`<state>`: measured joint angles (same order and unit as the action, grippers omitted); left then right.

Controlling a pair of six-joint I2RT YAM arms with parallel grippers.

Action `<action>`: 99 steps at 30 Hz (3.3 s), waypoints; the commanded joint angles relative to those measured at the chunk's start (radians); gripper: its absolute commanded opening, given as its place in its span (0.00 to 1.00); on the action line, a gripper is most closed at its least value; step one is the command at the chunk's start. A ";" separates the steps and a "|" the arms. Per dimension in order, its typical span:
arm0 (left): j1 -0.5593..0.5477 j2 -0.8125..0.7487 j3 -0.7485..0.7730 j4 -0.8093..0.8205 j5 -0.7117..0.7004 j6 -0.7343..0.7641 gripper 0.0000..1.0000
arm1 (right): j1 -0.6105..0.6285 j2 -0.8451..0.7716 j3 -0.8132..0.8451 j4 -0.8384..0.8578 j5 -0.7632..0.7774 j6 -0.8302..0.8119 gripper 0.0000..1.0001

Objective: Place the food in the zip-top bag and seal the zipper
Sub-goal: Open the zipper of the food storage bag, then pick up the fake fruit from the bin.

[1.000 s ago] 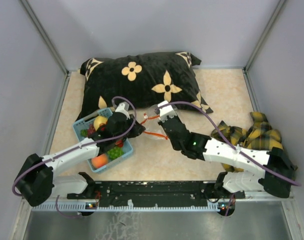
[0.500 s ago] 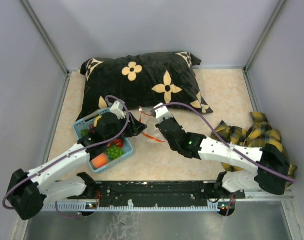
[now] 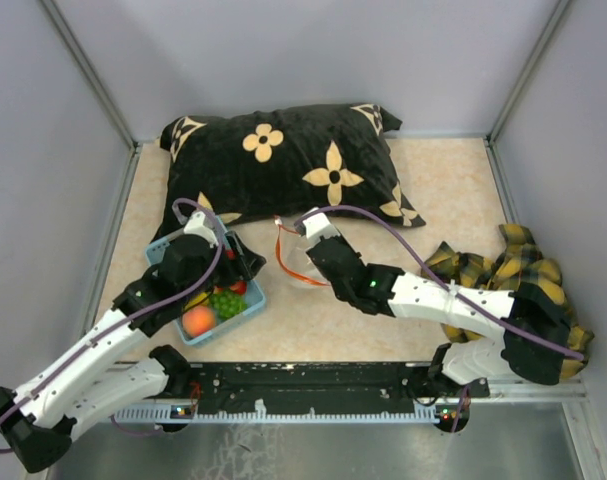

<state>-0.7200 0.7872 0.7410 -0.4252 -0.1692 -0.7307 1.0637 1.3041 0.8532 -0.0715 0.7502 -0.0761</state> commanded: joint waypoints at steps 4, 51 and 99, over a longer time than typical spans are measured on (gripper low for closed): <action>0.004 -0.040 0.049 -0.332 -0.103 -0.087 0.88 | -0.005 -0.005 0.037 0.059 0.010 -0.008 0.01; 0.313 0.331 0.002 -0.629 0.031 -0.162 0.93 | -0.070 -0.172 -0.176 0.240 -0.110 -0.038 0.02; 0.314 0.205 -0.090 -0.424 -0.002 -0.189 0.69 | -0.073 -0.149 -0.116 0.157 -0.126 -0.024 0.02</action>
<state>-0.4095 1.0584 0.6186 -0.8379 -0.1638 -0.9024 0.9989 1.1568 0.6720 0.0731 0.6224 -0.1123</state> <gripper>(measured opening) 0.834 0.021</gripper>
